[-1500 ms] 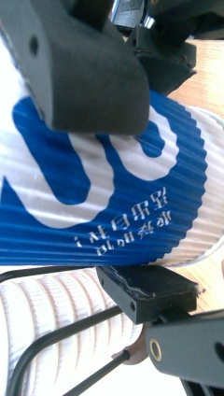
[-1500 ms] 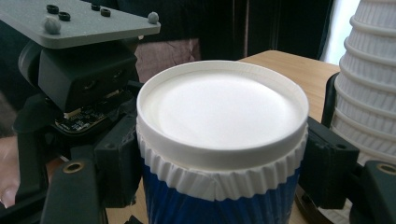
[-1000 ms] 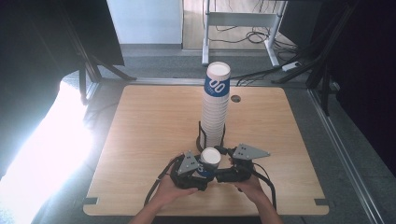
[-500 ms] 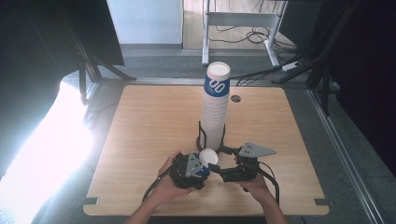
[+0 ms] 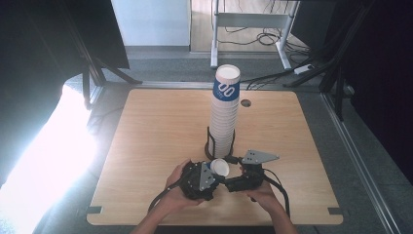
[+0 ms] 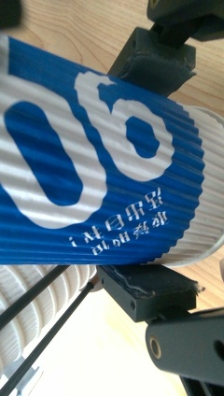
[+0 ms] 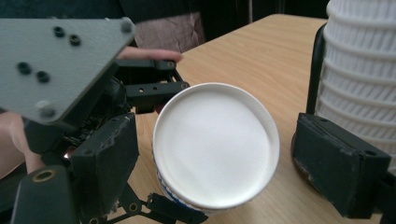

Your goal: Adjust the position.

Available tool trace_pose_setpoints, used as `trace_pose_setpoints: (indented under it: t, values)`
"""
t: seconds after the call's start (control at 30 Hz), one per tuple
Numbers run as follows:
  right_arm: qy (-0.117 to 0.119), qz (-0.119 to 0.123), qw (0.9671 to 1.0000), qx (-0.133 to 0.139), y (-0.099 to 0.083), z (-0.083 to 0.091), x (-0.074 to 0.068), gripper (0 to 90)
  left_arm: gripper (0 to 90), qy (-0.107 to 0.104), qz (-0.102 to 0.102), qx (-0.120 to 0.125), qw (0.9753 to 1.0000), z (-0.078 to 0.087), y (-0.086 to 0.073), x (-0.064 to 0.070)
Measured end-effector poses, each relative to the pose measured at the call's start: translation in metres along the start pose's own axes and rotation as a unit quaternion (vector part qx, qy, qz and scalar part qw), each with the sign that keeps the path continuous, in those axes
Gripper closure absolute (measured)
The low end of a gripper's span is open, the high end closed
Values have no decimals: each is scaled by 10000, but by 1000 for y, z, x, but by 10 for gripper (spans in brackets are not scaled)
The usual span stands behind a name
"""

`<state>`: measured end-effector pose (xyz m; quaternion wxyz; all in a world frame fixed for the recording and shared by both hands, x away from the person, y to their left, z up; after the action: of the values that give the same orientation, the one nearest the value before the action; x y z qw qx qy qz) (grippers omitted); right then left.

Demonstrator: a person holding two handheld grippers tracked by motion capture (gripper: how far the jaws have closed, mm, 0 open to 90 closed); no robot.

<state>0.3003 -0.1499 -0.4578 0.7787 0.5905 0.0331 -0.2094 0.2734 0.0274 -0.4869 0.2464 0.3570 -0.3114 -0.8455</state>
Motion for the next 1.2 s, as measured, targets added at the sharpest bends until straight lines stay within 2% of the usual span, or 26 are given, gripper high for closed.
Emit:
trace_pose_setpoints:
  t: [0.1, 0.23, 0.43, 0.6, 0.7, 0.77, 0.87, 0.93, 0.97, 1.0, 1.07, 1.1, 1.13, 1.2]
  values:
    - [20, -11, 10000, -88, -3, -4, 1, 148, 200, 118, -101, -4, 9999, 2, 1, 2]
    - [109, -49, 9998, -183, -5, -9, 1, 171, 200, 149, -205, 45, 9997, 3, 3, 5]
    - [220, -160, 9993, -248, -8, -13, 3, 239, 197, 78, -257, 98, 9996, 4, 4, 9]
    - [202, -131, 9995, -200, -8, -13, 3, 259, 172, 26, -51, 167, 9998, 3, 4, 7]
    - [145, -84, 9997, -175, -7, -12, 3, 262, 114, 91, 162, 183, 9997, 2, 4, 5]
    - [93, -56, 9999, -123, -7, -10, 4, 263, 58, 24, 335, 172, 9993, 1, 3, 1]
    - [37, -24, 10000, -22, -5, -7, 5, 264, 37, -84, 617, 235, 9978, 1, 2, -3]
    - [-10, -23, 10000, 69, -4, -4, 5, 264, 28, -150, 802, 302, 9962, 2, 0, -5]
    - [-13, -35, 9999, 107, -3, -3, 5, 264, 27, -194, 976, 330, 9945, 2, -1, -7]
    - [-33, -33, 9998, 190, -2, -1, 5, 264, 23, -228, 1067, 337, 9935, 2, -1, -9]
    - [-28, -36, 9995, 318, -1, 2, 5, 264, 15, -405, 1444, 443, 9877, 2, -3, -12]
    - [-44, -26, 9992, 385, 0, 4, 5, 264, 17, -508, 1564, 471, 9853, 2, -4, -13]
    - [-74, -1, 9991, 420, 0, 5, 5, 264, 17, -657, 1742, 489, 9813, 2, -5, -15]
    - [-118, -7, 9985, 540, 2, 8, 6, 264, 18, -774, 1912, 524, 9771, 1, -7, -16]
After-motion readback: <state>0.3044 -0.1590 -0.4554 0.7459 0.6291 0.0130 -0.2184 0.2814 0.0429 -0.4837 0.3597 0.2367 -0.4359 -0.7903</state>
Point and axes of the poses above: each handheld gripper's, and its own axes: z roughly backward along the jaws, y roughly out of its top, x roughly to its right, the point moved 2 cm from there along -z, roughly forward along the jaws, and after that the axes turned 12 degrees about y, right-handed, at the moved point
